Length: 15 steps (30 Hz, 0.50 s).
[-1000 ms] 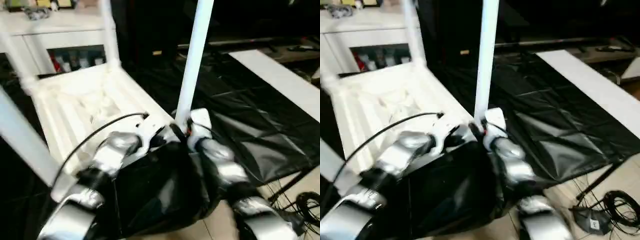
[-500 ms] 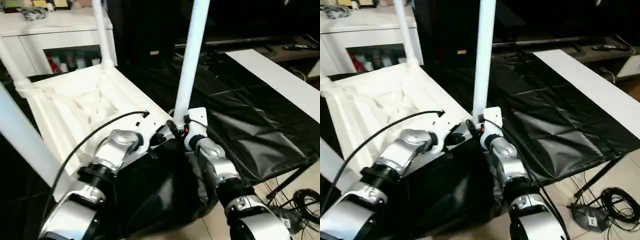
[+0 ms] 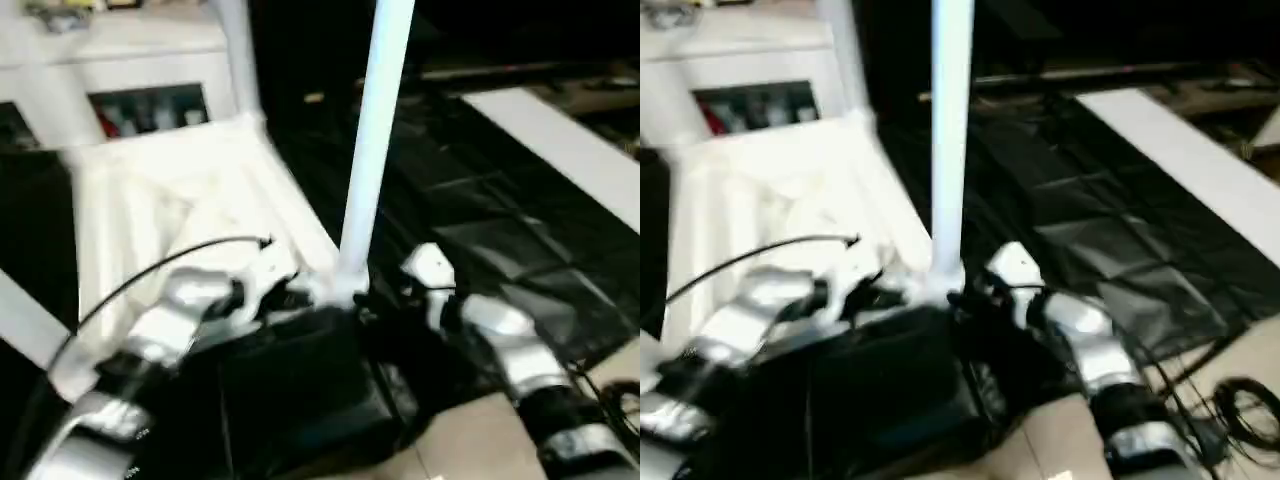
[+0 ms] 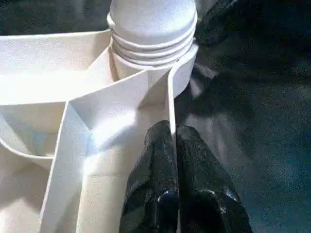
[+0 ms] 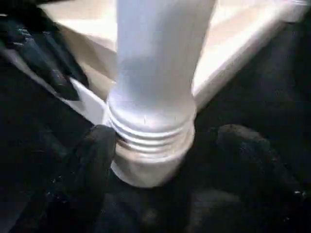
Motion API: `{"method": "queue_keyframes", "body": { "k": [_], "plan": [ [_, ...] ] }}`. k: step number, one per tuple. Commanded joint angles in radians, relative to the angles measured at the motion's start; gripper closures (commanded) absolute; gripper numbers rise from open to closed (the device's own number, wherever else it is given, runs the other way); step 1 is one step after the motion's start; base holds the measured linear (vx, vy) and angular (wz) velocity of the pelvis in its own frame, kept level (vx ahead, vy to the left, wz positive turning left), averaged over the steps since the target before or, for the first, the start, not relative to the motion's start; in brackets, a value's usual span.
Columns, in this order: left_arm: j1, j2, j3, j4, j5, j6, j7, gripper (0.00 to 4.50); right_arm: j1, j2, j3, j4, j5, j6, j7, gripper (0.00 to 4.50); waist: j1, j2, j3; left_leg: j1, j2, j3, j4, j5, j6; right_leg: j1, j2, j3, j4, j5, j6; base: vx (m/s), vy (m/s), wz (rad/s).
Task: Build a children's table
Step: Rotate leg to tighten
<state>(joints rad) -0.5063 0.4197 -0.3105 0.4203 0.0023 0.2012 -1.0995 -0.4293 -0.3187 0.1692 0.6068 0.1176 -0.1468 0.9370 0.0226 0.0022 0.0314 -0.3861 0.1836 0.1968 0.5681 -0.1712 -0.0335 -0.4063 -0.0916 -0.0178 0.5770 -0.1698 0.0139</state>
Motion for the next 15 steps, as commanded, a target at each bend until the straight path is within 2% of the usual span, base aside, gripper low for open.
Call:
{"method": "queue_keyframes", "body": {
  "k": [1,6,12,15],
  "plan": [
    [0.022,-0.001,-0.066,-0.026,0.006,0.010,-0.070,4.50,-0.002,-0.016,0.004,-0.035,0.024,0.001,0.044,0.88,0.002,0.007,-0.052,0.022,0.044,-0.013,-0.067,-0.276,0.050,0.036,-0.030,0.016,-0.052,-0.109,-0.265,0.000,0.000,0.00],
    [0.025,0.005,-0.064,-0.034,0.004,0.006,-0.086,4.50,0.012,-0.033,0.025,-0.070,0.049,0.030,0.140,0.88,0.016,0.003,-0.052,0.027,0.045,-0.009,-0.065,-0.264,0.050,0.038,-0.030,0.016,-0.048,-0.103,-0.262,0.000,0.000,0.00],
    [0.025,0.007,-0.067,-0.040,0.001,0.015,-0.093,4.50,-0.004,-0.024,0.042,-0.039,0.027,0.009,0.180,0.88,0.021,0.000,-0.050,0.026,0.043,-0.009,-0.066,-0.281,0.035,0.035,-0.035,0.019,-0.054,-0.177,-0.243,0.000,0.000,0.00],
    [0.025,0.007,-0.067,-0.039,0.002,0.015,-0.092,4.50,-0.011,-0.020,0.045,-0.030,0.022,0.009,0.183,0.88,0.021,-0.002,-0.051,0.026,0.042,-0.010,-0.065,-0.274,0.032,0.036,-0.034,0.019,-0.053,-0.177,-0.239,0.000,0.000,0.00]
  ]
}}
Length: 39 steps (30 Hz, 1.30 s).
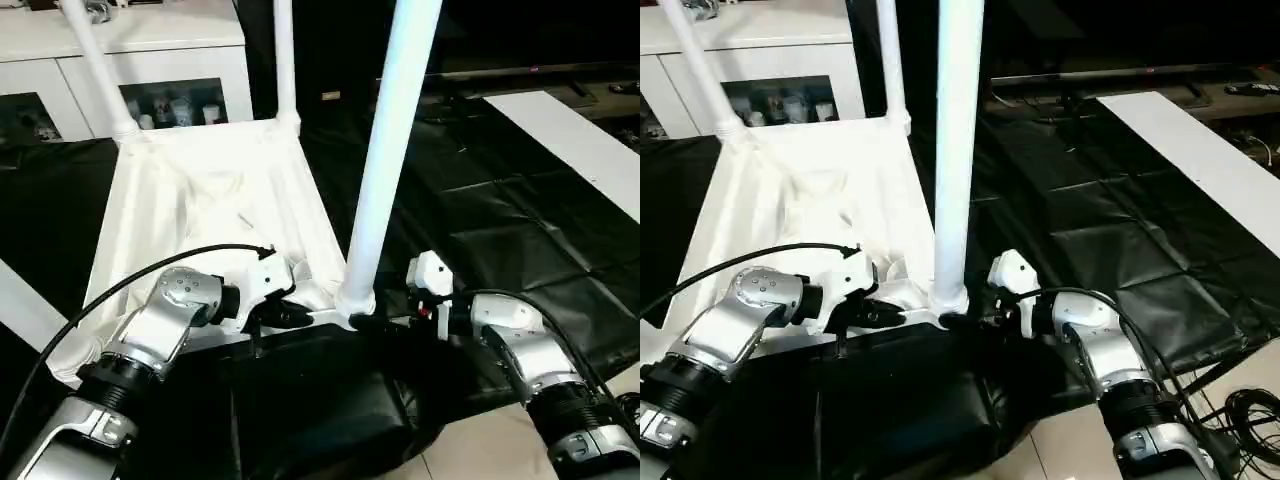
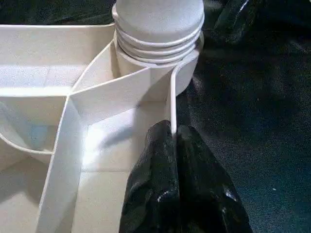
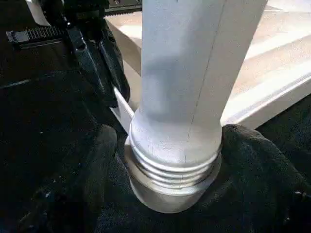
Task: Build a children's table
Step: Rotate leg to tighten
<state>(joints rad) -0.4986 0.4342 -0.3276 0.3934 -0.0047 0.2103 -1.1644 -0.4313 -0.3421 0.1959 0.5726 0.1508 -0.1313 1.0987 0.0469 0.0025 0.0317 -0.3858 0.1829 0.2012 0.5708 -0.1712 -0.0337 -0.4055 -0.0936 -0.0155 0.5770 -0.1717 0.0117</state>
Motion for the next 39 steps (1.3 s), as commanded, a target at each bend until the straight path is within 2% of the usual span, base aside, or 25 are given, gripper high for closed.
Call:
{"method": "queue_keyframes", "body": {
  "k": [1,11,21,26,28,30,31,32,33,34,37,39],
  "plan": [
    [0.014,-0.007,-0.049,-0.010,0.013,0.008,-0.024,4.50,-0.020,0.004,0.020,0.015,-0.011,-0.004,0.028,1.15,-0.003,-0.005,-0.053,0.025,0.043,-0.014,-0.067,-0.261,0.036,0.036,-0.032,0.016,-0.050,-0.162,-0.238,0.000,0.000,0.00],
    [0.012,-0.006,-0.049,0.001,0.020,0.008,-0.021,4.50,-0.031,0.014,0.017,0.037,-0.004,-0.008,0.051,1.81,0.001,-0.003,-0.055,0.025,0.042,-0.012,-0.062,-0.229,0.051,0.038,-0.031,0.014,-0.046,-0.127,-0.250,0.000,0.000,0.00],
    [0.008,-0.004,-0.055,0.006,0.025,0.010,-0.026,4.50,-0.022,0.019,0.017,0.047,-0.010,-0.018,0.054,1.83,0.002,0.000,-0.056,0.026,0.042,-0.013,-0.061,-0.233,0.046,0.039,-0.030,0.013,-0.045,-0.123,-0.254,0.000,0.000,0.00],
    [-0.003,-0.029,-0.043,0.032,0.030,0.033,0.019,4.50,-0.034,0.048,-0.007,0.082,-0.029,-0.005,-0.053,1.83,-0.001,0.000,-0.054,0.026,0.041,-0.012,-0.062,-0.240,0.042,0.036,-0.031,0.014,-0.046,-0.135,-0.258,0.000,0.000,0.00],
    [-0.034,-0.080,-0.026,0.095,0.048,0.052,0.113,4.50,-0.050,0.094,-0.031,0.132,-0.054,-0.013,-0.191,1.83,-0.009,-0.004,-0.049,0.028,0.039,-0.015,-0.067,-0.301,0.011,0.031,-0.032,0.015,-0.055,-0.240,-0.234,0.000,0.000,0.00],
    [-0.040,-0.090,-0.023,0.107,0.052,0.055,0.133,4.50,-0.052,0.104,-0.033,0.138,-0.058,-0.011,-0.214,1.83,-0.012,-0.004,-0.047,0.031,0.039,-0.018,-0.070,-0.342,-0.007,0.030,-0.034,0.014,-0.063,-0.305,-0.217,0.000,0.000,0.00],
    [-0.066,-0.138,-0.009,0.160,0.066,0.071,0.224,4.50,-0.061,0.150,-0.044,0.165,-0.072,0.000,-0.324,1.84,-0.019,-0.006,-0.046,0.028,0.037,-0.021,-0.072,-0.367,-0.019,0.028,-0.034,0.014,-0.069,-0.367,-0.188,0.000,0.000,0.00],
    [-0.087,-0.181,0.004,0.202,0.077,0.087,0.304,4.50,-0.071,0.194,-0.055,0.187,-0.083,0.016,-0.422,1.84,-0.020,-0.006,-0.046,0.029,0.037,-0.020,-0.072,-0.374,-0.024,0.024,-0.034,0.016,-0.070,-0.380,-0.181,0.000,0.000,0.00],
    [-0.091,-0.191,0.007,0.212,0.079,0.090,0.322,4.50,-0.073,0.204,-0.057,0.193,-0.086,0.020,-0.445,1.84,-0.022,-0.005,-0.043,0.035,0.036,-0.023,-0.072,-0.402,-0.036,0.017,-0.034,0.015,-0.077,-0.418,-0.174,0.000,0.000,0.00],
    [-0.120,-0.255,0.025,0.267,0.090,0.138,0.439,4.50,-0.105,0.277,-0.086,0.244,-0.092,0.055,-0.619,1.84,-0.027,-0.006,-0.045,0.030,0.035,-0.028,-0.075,-0.412,-0.047,0.021,-0.036,0.012,-0.076,-0.447,-0.162,-0.056,0.008,-0.05],
    [-0.137,-0.291,0.034,0.301,0.097,0.160,0.504,4.50,-0.133,0.324,-0.113,0.287,-0.083,0.086,-0.724,1.84,-0.034,-0.002,-0.044,0.033,0.032,-0.032,-0.075,-0.453,-0.046,0.014,-0.037,0.010,-0.088,-0.497,-0.134,-0.035,0.006,-0.04],
    [-0.148,-0.311,0.034,0.325,0.102,0.155,0.536,4.50,-0.155,0.353,-0.133,0.318,-0.072,0.097,-0.791,1.84,-0.040,-0.004,-0.043,0.033,0.031,-0.032,-0.074,-0.478,-0.040,0.008,-0.034,0.009,-0.093,-0.504,-0.128,0.000,0.000,0.00]
  ]
}}
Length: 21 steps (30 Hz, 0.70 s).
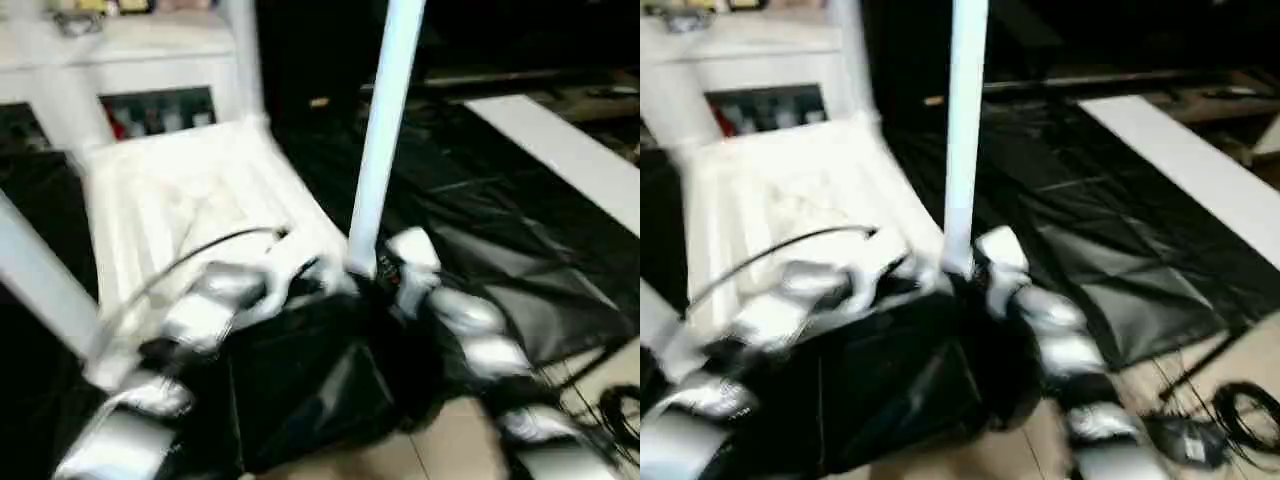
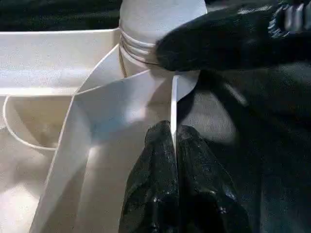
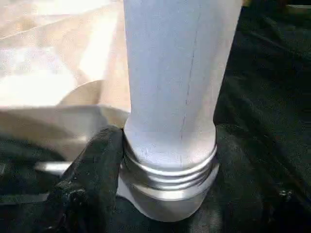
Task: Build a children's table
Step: Rotate leg to tighten
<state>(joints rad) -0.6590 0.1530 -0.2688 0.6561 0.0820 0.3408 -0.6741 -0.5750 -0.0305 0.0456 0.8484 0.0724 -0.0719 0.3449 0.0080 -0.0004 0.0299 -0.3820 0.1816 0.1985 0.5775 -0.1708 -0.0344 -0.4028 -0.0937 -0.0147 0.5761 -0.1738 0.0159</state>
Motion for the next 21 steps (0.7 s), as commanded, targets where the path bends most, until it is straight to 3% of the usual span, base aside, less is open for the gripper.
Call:
{"method": "queue_keyframes", "body": {
  "k": [1,3,6,8,10,13,17,21],
  "plan": [
    [0.003,-0.046,-0.029,0.083,0.024,0.020,0.064,4.50,-0.033,0.069,-0.002,0.072,0.016,0.042,-0.092,1.84,-0.003,0.000,-0.040,0.030,0.032,-0.031,-0.082,-0.487,-0.040,0.005,-0.034,0.007,-0.093,-0.508,-0.129,0.000,0.000,0.00],
    [-0.012,-0.070,-0.032,0.114,0.037,-0.001,0.080,4.50,-0.063,0.099,-0.003,0.107,-0.005,0.033,-0.153,1.84,-0.007,0.005,-0.041,0.031,0.031,-0.034,-0.082,-0.507,-0.042,0.003,-0.035,0.005,-0.097,-0.526,-0.121,0.000,0.000,0.00],
    [-0.019,-0.079,-0.031,0.128,0.042,-0.010,0.083,4.50,-0.072,0.099,0.015,0.118,-0.044,0.023,-0.166,1.84,-0.009,0.002,-0.040,0.034,0.030,-0.035,-0.082,-0.537,-0.043,-0.002,-0.033,0.002,-0.103,-0.542,-0.105,0.000,0.000,0.00],
    [-0.017,-0.070,-0.029,0.129,0.044,-0.022,0.074,4.50,-0.057,0.103,0.027,0.096,-0.047,0.004,-0.111,1.84,-0.009,-0.003,-0.041,0.030,0.030,-0.035,-0.083,-0.529,-0.036,0.001,-0.034,0.003,-0.102,-0.537,-0.104,0.000,0.000,0.00],
    [-0.016,-0.064,-0.030,0.129,0.043,-0.029,0.070,4.50,-0.047,0.105,0.028,0.081,-0.038,-0.003,-0.081,1.84,-0.008,-0.002,-0.041,0.026,0.033,-0.035,-0.086,-0.515,-0.032,0.003,-0.035,0.005,-0.098,-0.510,-0.112,0.000,0.000,0.00],
    [-0.010,-0.051,-0.027,0.126,0.035,-0.035,0.053,4.50,-0.034,0.103,0.020,0.056,-0.016,-0.002,-0.043,1.24,-0.006,-0.003,-0.042,0.026,0.034,-0.032,-0.086,-0.506,-0.025,0.002,-0.035,0.007,-0.097,-0.490,-0.120,0.000,0.000,0.00],
    [0.007,-0.030,-0.032,0.111,0.037,-0.055,0.014,4.50,-0.023,0.068,0.031,0.023,-0.025,0.002,-0.022,1.08,-0.007,-0.012,-0.041,0.023,0.034,-0.030,-0.085,-0.490,-0.017,0.004,-0.037,0.009,-0.097,-0.496,-0.125,0.000,0.000,0.00],
    [0.031,-0.005,-0.044,0.080,0.038,-0.069,-0.037,4.50,0.001,0.008,0.047,-0.030,-0.044,-0.007,0.014,0.69,-0.002,-0.013,-0.042,0.018,0.036,-0.028,-0.086,-0.447,-0.007,0.009,-0.038,0.012,-0.092,-0.468,-0.125,0.000,0.000,0.00]
  ]
}}
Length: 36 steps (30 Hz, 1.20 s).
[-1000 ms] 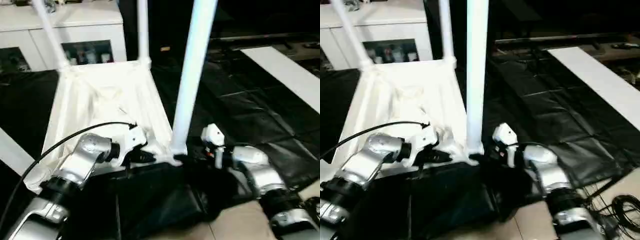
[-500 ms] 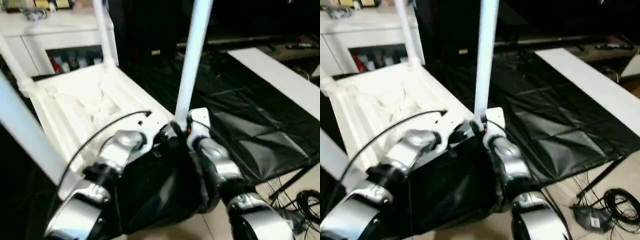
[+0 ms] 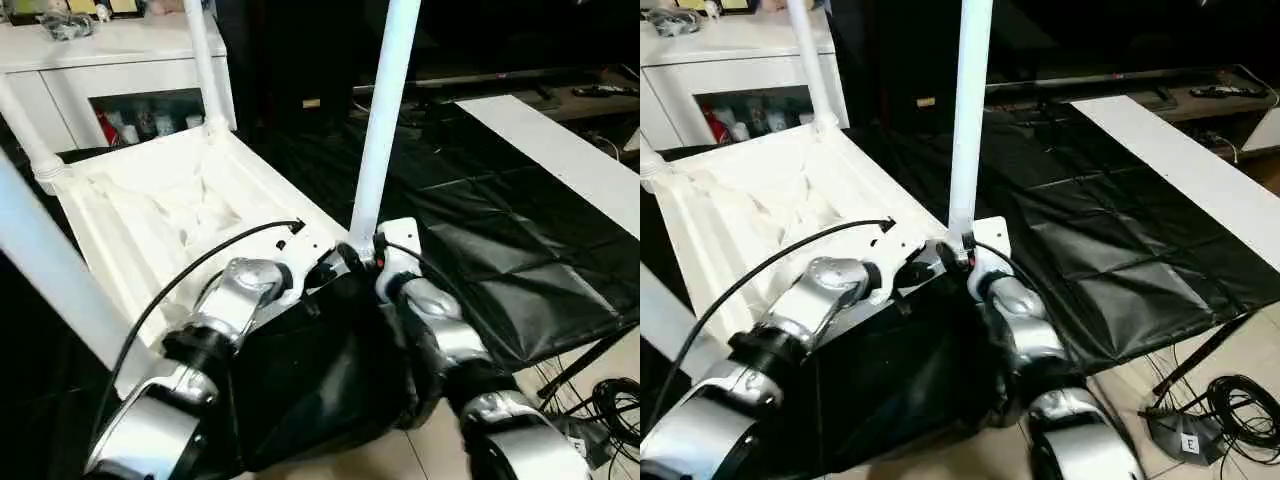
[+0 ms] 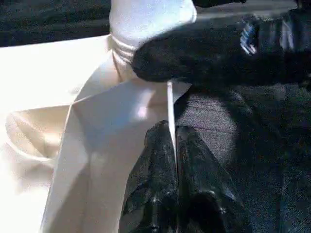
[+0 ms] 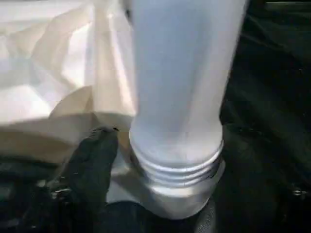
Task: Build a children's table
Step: Rotate leg to tighten
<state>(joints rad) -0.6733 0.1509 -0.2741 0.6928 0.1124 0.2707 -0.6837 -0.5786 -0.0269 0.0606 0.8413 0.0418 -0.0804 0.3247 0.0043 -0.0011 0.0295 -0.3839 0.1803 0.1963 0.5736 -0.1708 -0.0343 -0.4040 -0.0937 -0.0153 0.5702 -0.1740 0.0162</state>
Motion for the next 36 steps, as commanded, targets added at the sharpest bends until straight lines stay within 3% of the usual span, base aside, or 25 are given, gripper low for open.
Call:
{"method": "queue_keyframes", "body": {
  "k": [1,2,3,4,5,6,7,8,9,10,11,13,15,18,23,25,28,33,36],
  "plan": [
    [0.053,0.003,-0.040,0.033,0.006,0.004,-0.041,4.50,0.013,-0.019,0.037,-0.042,-0.023,-0.004,0.046,0.69,0.005,-0.017,-0.042,0.019,0.039,-0.025,-0.082,-0.432,-0.002,0.011,-0.039,0.013,-0.085,-0.459,-0.130,0.000,0.000,0.00],
    [0.071,0.027,-0.045,-0.001,0.002,0.006,-0.074,4.50,0.043,-0.074,0.042,-0.101,-0.008,-0.008,0.132,0.69,0.006,-0.024,-0.041,0.018,0.039,-0.023,-0.081,-0.427,0.002,0.011,-0.039,0.013,-0.085,-0.459,-0.130,0.000,0.000,0.00],
    [0.088,0.053,-0.050,-0.034,-0.006,-0.002,-0.117,4.50,0.068,-0.123,0.047,-0.154,0.012,-0.010,0.225,0.69,0.016,-0.024,-0.043,0.017,0.042,-0.024,-0.080,-0.404,0.015,0.021,-0.042,0.014,-0.082,-0.440,-0.124,0.000,0.000,0.00],
    [0.088,0.053,-0.050,-0.034,-0.006,-0.002,-0.117,4.50,0.068,-0.123,0.047,-0.154,0.012,-0.010,0.225,0.69,0.018,-0.022,-0.043,0.016,0.044,-0.022,-0.079,-0.388,0.024,0.019,-0.042,0.017,-0.080,-0.416,-0.129,0.000,0.000,0.00],
    [0.117,0.105,-0.062,-0.093,-0.019,-0.039,-0.199,4.50,0.106,-0.197,0.056,-0.231,0.055,-0.008,0.390,0.69,0.016,-0.016,-0.044,0.017,0.043,-0.020,-0.079,-0.370,0.026,0.016,-0.039,0.018,-0.077,-0.381,-0.147,0.000,0.000,0.00],
    [0.117,0.105,-0.062,-0.093,-0.019,-0.039,-0.199,4.50,0.106,-0.197,0.056,-0.231,0.055,-0.008,0.390,0.69,0.019,-0.022,-0.045,0.008,0.043,-0.019,-0.077,-0.351,0.042,0.027,-0.037,0.016,-0.069,-0.331,-0.153,0.000,0.000,0.00],
    [0.127,0.124,-0.066,-0.112,-0.023,-0.058,-0.227,4.50,0.115,-0.216,0.058,-0.249,0.068,-0.006,0.440,0.69,0.017,-0.022,-0.044,0.004,0.044,-0.020,-0.080,-0.342,0.048,0.029,-0.038,0.016,-0.068,-0.319,-0.158,0.000,0.000,0.00],
    [0.144,0.146,-0.068,-0.143,-0.038,-0.062,-0.272,4.50,0.125,-0.237,0.064,-0.270,0.082,-0.001,0.492,0.69,0.018,-0.017,-0.043,0.011,0.043,-0.017,-0.077,-0.352,0.050,0.021,-0.037,0.016,-0.069,-0.330,-0.167,0.000,0.000,0.00],
    [0.164,0.173,-0.074,-0.179,-0.056,-0.080,-0.327,4.50,0.135,-0.257,0.072,-0.290,0.098,0.010,0.545,0.69,0.018,-0.012,-0.045,0.015,0.044,-0.016,-0.075,-0.349,0.047,0.021,-0.039,0.019,-0.068,-0.327,-0.177,0.000,0.000,0.00],
    [0.183,0.195,-0.078,-0.215,-0.075,-0.086,-0.378,4.50,0.143,-0.273,0.081,-0.310,0.112,0.024,0.589,0.69,0.020,-0.015,-0.046,0.013,0.045,-0.015,-0.075,-0.331,0.049,0.024,-0.036,0.018,-0.066,-0.302,-0.188,0.000,0.000,0.00],
    [0.200,0.221,-0.083,-0.254,-0.089,-0.077,-0.419,4.50,0.149,-0.287,0.091,-0.323,0.124,0.031,0.630,0.69,0.024,-0.009,-0.047,0.015,0.046,-0.015,-0.075,-0.323,0.049,0.024,-0.036,0.019,-0.063,-0.284,-0.194,0.000,0.000,0.00],
    [0.210,0.238,-0.087,-0.279,-0.095,-0.070,-0.442,4.50,0.153,-0.296,0.098,-0.332,0.132,0.035,0.659,0.69,0.027,-0.008,-0.048,0.019,0.049,-0.011,-0.073,-0.292,0.051,0.024,-0.033,0.019,-0.057,-0.231,-0.212,0.000,0.000,0.00],
    [0.221,0.263,-0.092,-0.309,-0.092,-0.063,-0.460,4.50,0.164,-0.306,0.115,-0.356,0.145,0.047,0.711,0.69,0.033,0.000,-0.051,0.024,0.049,-0.007,-0.070,-0.250,0.050,0.025,-0.025,0.016,-0.046,-0.131,-0.243,0.000,0.000,0.00],
    [0.232,0.283,-0.096,-0.334,-0.098,-0.056,-0.487,4.50,0.175,-0.312,0.132,-0.369,0.142,0.051,0.763,0.69,0.036,-0.001,-0.051,0.021,0.048,-0.007,-0.069,-0.221,0.054,0.033,-0.027,0.013,-0.037,-0.074,-0.255,0.000,0.000,0.00],
    [0.225,0.286,-0.099,-0.347,-0.097,-0.045,-0.495,4.50,0.154,-0.313,0.157,-0.326,0.115,0.030,0.787,0.69,0.039,0.000,-0.047,0.025,0.048,-0.006,-0.072,-0.277,0.029,0.031,-0.031,0.015,-0.046,-0.167,-0.245,0.000,0.000,0.00],
    [0.224,0.288,-0.100,-0.347,-0.096,-0.047,-0.499,4.50,0.139,-0.306,0.166,-0.294,0.097,0.010,0.780,0.69,0.038,0.009,-0.047,0.027,0.047,-0.008,-0.075,-0.312,0.003,0.028,-0.031,0.015,-0.050,-0.203,-0.235,0.000,0.000,0.00],
    [0.222,0.293,-0.103,-0.346,-0.096,-0.048,-0.502,4.50,0.128,-0.293,0.164,-0.270,0.091,0.003,0.771,0.69,0.037,0.008,-0.048,0.029,0.047,-0.009,-0.074,-0.316,-0.005,0.029,-0.031,0.016,-0.049,-0.197,-0.234,0.000,0.000,0.00],
    [0.212,0.293,-0.104,-0.331,-0.093,-0.048,-0.500,4.50,0.130,-0.284,0.158,-0.269,0.101,0.013,0.775,1.12,0.039,0.006,-0.053,0.025,0.045,-0.007,-0.068,-0.240,0.023,0.037,-0.027,0.013,-0.036,-0.081,-0.257,0.000,0.000,0.00],
    [0.215,0.292,-0.103,-0.334,-0.094,-0.044,-0.494,4.50,0.130,-0.281,0.157,-0.257,0.098,-0.002,0.778,1.32,0.042,0.003,-0.052,0.025,0.045,-0.006,-0.066,-0.239,0.033,0.038,-0.029,0.013,-0.037,-0.094,-0.262,0.000,0.000,0.00]
  ]
}}
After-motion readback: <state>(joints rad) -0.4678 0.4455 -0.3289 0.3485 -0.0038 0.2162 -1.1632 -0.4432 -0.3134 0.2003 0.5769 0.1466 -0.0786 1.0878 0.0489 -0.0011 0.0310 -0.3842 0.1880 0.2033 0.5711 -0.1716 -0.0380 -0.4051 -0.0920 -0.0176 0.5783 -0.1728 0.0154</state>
